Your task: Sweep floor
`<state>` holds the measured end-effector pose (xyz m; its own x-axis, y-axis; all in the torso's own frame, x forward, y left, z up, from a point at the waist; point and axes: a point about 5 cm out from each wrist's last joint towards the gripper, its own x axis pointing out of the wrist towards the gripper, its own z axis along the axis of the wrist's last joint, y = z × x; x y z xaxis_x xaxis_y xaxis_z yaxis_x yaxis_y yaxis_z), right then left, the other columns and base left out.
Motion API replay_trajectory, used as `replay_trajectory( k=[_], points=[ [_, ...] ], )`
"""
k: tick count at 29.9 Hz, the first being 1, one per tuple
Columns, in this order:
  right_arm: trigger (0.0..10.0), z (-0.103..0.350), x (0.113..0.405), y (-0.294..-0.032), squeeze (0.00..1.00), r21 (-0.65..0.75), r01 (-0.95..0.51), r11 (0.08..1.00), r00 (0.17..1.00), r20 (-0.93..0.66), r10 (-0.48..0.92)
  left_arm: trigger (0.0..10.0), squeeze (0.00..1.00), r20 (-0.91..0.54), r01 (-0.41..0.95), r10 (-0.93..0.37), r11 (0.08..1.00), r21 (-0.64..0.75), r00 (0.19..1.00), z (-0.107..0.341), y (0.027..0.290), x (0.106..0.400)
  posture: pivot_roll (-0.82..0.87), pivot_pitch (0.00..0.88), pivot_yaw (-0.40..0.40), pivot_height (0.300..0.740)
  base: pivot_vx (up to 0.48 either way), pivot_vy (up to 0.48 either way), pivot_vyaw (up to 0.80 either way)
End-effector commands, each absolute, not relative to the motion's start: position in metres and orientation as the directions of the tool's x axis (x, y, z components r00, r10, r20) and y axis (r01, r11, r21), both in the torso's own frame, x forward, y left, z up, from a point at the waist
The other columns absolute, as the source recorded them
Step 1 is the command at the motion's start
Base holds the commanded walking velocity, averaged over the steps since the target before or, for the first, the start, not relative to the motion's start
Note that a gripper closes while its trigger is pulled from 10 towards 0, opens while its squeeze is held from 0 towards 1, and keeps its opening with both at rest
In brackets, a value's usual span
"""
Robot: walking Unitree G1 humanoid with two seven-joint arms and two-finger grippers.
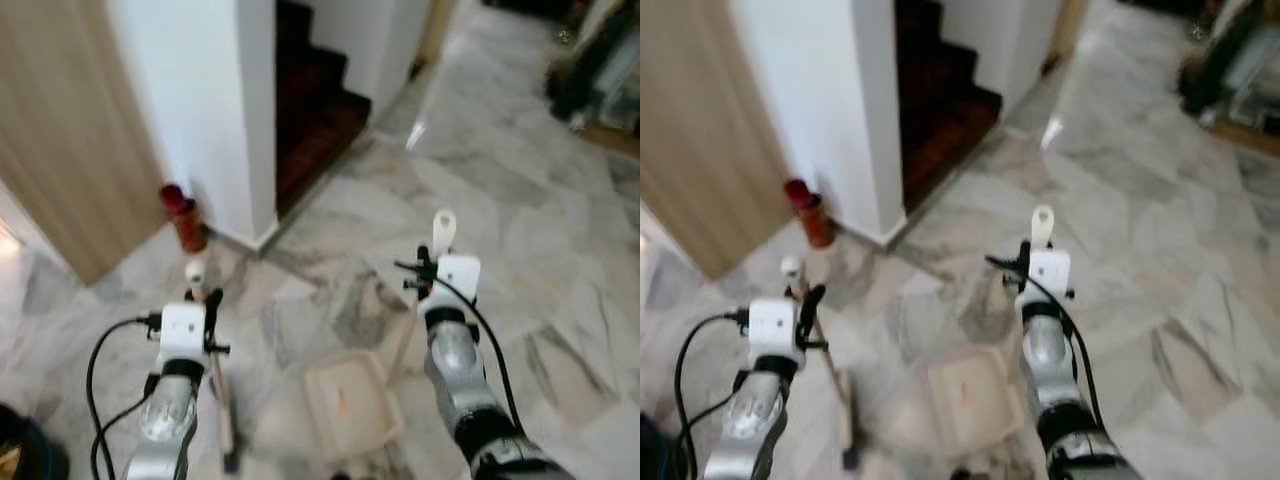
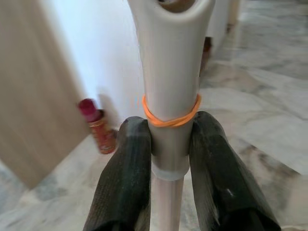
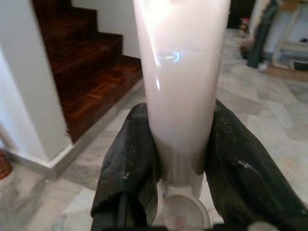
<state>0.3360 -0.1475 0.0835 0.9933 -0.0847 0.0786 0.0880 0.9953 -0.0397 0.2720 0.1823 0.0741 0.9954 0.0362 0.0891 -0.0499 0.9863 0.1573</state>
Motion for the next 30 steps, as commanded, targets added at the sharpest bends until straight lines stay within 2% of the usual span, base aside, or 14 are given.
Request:
replay_trajectory(
  k=[1, 30],
  points=[
    [10.0, 0.0871, 0.3367, -0.1522, 0.0, -0.027, 0.106, 0.994, 0.99, 0.097, -0.103, 10.0, 0.0, 0.104, -0.037, 0.021, 0.987, 0.158, 0.994, 0.0767, 0.1777, 0.2724, 0.11, 0.118, -0.026, 0.74, 0.0, 0.0, -0.79],
    [10.0, 0.085, 0.3356, -0.1509, 0.0, -0.038, 0.083, 0.996, 0.993, 0.092, -0.079, 10.0, 0.0, 0.105, -0.039, 0.026, 0.991, 0.131, 0.994, 0.0749, 0.1754, 0.2707, 0.1, 0.083, -0.036, 0.74, 0.0, 0.0, -0.79]
  ],
)
